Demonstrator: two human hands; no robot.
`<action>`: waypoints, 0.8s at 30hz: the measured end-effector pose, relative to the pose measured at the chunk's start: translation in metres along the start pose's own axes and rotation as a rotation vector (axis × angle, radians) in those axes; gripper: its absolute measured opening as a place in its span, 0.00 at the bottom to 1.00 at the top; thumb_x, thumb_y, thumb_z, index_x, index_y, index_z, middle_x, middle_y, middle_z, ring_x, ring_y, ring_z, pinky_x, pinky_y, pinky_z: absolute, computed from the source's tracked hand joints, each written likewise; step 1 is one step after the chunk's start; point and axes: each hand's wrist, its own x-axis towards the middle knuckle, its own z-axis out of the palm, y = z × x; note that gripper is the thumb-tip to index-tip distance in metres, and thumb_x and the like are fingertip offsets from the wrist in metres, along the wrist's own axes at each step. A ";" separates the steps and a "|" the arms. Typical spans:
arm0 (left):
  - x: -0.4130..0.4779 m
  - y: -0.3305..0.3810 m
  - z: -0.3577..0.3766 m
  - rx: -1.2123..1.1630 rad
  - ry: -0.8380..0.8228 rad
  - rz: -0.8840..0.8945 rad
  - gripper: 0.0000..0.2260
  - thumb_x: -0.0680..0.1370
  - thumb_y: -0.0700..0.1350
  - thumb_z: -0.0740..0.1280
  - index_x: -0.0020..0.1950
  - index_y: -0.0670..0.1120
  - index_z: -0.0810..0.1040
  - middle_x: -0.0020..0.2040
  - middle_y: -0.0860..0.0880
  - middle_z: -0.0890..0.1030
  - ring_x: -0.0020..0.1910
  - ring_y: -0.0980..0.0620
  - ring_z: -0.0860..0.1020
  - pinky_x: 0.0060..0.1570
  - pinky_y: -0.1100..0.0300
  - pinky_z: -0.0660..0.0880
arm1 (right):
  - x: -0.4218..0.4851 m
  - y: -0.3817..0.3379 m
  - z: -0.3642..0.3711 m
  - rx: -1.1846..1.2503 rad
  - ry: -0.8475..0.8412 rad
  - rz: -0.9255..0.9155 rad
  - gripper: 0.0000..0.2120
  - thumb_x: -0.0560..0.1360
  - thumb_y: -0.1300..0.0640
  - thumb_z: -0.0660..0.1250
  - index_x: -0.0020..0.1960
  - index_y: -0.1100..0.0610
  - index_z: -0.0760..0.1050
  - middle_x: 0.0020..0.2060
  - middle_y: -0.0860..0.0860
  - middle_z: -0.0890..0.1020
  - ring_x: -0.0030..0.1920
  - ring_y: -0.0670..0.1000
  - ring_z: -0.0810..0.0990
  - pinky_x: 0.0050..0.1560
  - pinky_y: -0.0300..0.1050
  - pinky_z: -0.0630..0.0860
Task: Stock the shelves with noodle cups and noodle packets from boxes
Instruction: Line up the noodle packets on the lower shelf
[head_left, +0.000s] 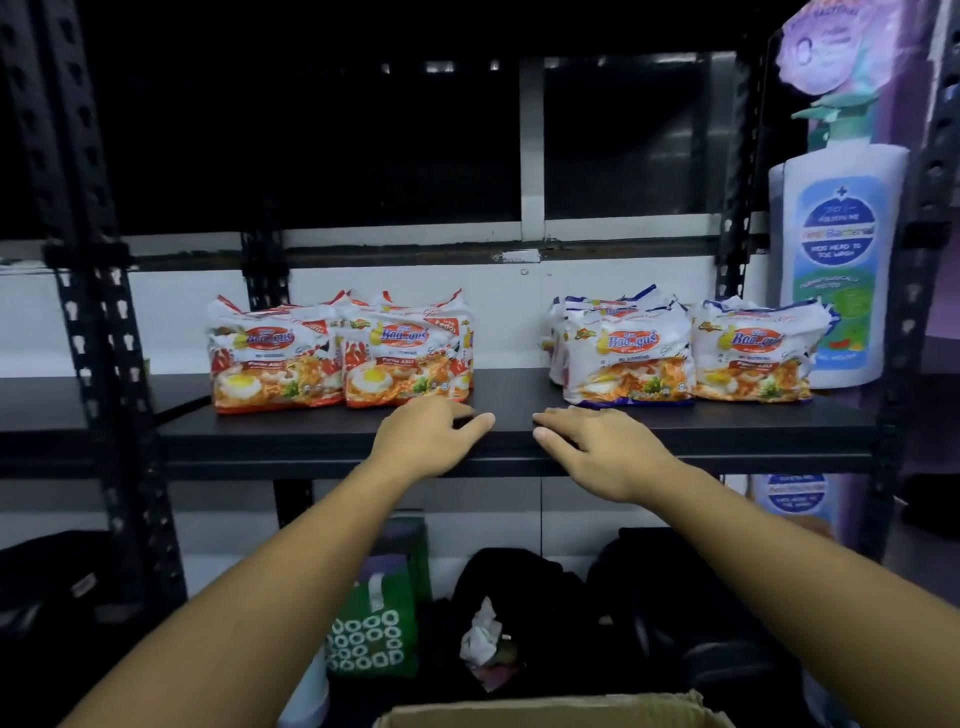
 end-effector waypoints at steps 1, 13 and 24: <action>-0.002 -0.007 -0.001 -0.002 -0.003 -0.020 0.25 0.79 0.72 0.55 0.68 0.62 0.80 0.63 0.56 0.82 0.62 0.50 0.78 0.55 0.51 0.77 | 0.006 -0.009 0.004 -0.014 -0.005 0.006 0.23 0.86 0.41 0.48 0.77 0.46 0.68 0.74 0.45 0.73 0.74 0.50 0.69 0.71 0.50 0.65; -0.015 -0.021 0.010 0.083 0.162 0.067 0.25 0.83 0.67 0.50 0.56 0.56 0.83 0.49 0.55 0.84 0.50 0.51 0.80 0.43 0.55 0.67 | 0.036 -0.030 0.041 -0.088 0.181 0.061 0.22 0.86 0.44 0.47 0.69 0.46 0.76 0.66 0.45 0.80 0.68 0.51 0.76 0.66 0.54 0.72; -0.017 -0.021 0.025 0.130 0.301 0.063 0.26 0.83 0.65 0.51 0.52 0.51 0.83 0.48 0.52 0.84 0.50 0.49 0.81 0.48 0.52 0.71 | 0.037 -0.028 0.062 -0.044 0.450 0.063 0.20 0.84 0.45 0.54 0.63 0.49 0.82 0.60 0.45 0.84 0.63 0.50 0.81 0.63 0.52 0.73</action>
